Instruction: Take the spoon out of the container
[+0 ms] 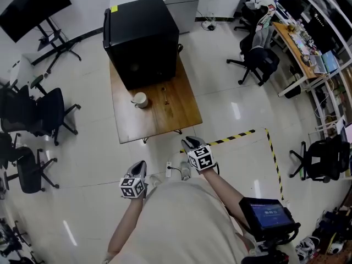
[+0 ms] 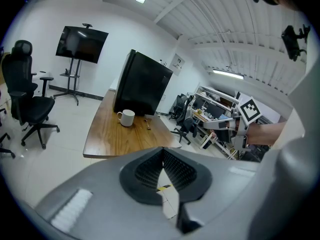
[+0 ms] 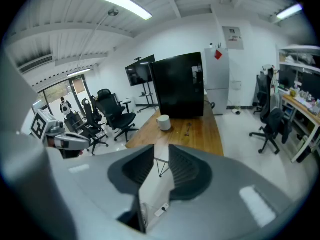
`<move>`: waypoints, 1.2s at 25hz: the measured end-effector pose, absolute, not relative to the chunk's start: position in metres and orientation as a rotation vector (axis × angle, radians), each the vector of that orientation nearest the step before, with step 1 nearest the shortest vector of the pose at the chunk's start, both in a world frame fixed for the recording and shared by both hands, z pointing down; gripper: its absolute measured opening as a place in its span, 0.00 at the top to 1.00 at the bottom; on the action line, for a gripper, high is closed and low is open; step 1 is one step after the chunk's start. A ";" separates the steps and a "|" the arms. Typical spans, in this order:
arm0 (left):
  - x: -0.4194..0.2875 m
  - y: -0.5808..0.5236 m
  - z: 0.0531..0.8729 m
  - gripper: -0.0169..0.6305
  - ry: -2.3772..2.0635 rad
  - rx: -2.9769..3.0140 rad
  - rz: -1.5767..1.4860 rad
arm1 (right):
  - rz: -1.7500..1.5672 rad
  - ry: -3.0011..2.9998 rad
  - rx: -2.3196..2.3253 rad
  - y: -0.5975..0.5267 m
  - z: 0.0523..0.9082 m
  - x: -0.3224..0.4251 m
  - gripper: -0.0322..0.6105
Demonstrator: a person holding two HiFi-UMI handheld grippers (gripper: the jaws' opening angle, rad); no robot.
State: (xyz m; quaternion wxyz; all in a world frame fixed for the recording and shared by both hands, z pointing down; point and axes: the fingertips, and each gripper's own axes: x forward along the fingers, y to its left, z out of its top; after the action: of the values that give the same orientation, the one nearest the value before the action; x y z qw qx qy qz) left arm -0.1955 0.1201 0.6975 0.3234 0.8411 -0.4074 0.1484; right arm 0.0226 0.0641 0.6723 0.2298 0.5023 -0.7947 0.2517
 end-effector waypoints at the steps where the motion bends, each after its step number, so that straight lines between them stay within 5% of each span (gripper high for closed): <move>1: -0.195 0.120 0.697 0.99 -1.069 2.208 0.389 | 0.694 -2.187 1.382 0.064 0.673 0.023 0.81; 30: -0.172 0.108 0.692 0.99 -1.048 2.224 0.468 | 0.698 -2.135 1.409 0.047 0.686 0.057 0.85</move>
State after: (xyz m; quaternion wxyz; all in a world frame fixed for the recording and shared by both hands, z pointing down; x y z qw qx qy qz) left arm -0.1718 0.1077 0.6920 0.3141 0.8437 -0.3977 0.1774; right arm 0.0569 0.0474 0.6857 0.2428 0.5154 -0.7811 0.2554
